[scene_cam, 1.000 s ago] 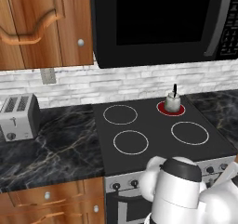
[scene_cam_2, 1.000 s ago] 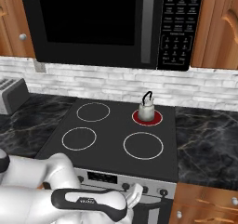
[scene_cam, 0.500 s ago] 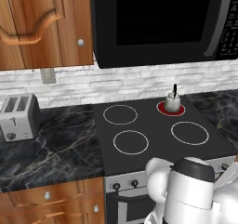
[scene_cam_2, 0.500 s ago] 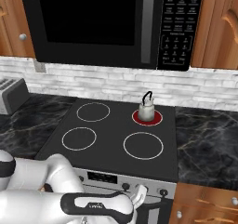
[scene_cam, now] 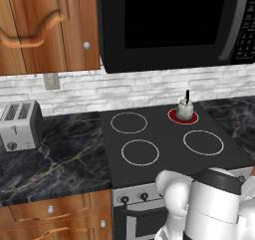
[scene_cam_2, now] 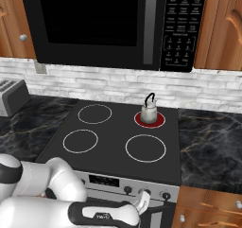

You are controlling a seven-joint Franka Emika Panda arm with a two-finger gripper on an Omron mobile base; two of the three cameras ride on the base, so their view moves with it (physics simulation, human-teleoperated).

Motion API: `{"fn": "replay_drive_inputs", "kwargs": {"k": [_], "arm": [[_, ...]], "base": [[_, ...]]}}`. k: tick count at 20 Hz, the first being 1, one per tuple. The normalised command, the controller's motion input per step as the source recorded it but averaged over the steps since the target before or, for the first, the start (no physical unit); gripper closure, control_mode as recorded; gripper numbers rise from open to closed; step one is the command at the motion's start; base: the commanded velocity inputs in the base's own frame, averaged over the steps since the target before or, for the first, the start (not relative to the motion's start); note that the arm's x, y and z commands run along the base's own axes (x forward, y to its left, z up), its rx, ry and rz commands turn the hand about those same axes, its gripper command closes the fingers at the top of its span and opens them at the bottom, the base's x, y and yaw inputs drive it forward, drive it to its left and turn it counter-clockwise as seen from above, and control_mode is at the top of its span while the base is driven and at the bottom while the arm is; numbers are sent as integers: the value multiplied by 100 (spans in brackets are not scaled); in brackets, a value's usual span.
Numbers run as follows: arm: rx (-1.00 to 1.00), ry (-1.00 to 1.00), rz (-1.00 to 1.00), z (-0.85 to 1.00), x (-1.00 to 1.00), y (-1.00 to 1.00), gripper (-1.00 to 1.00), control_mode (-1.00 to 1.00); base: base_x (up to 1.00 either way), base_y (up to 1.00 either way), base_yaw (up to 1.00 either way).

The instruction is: Lower the heat of the kettle.

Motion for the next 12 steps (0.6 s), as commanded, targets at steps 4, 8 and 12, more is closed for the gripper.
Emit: {"fn": "replay_drive_inputs", "kwargs": {"k": [4,8,12], "arm": [[0,0,0,-1,9,0,-100,-100],[0,0,0,0,10,0,-100,-100],[0,0,0,-1,8,0,-100,-100]], "base": [[0,0,0],[0,0,0],[0,0,0]]}}
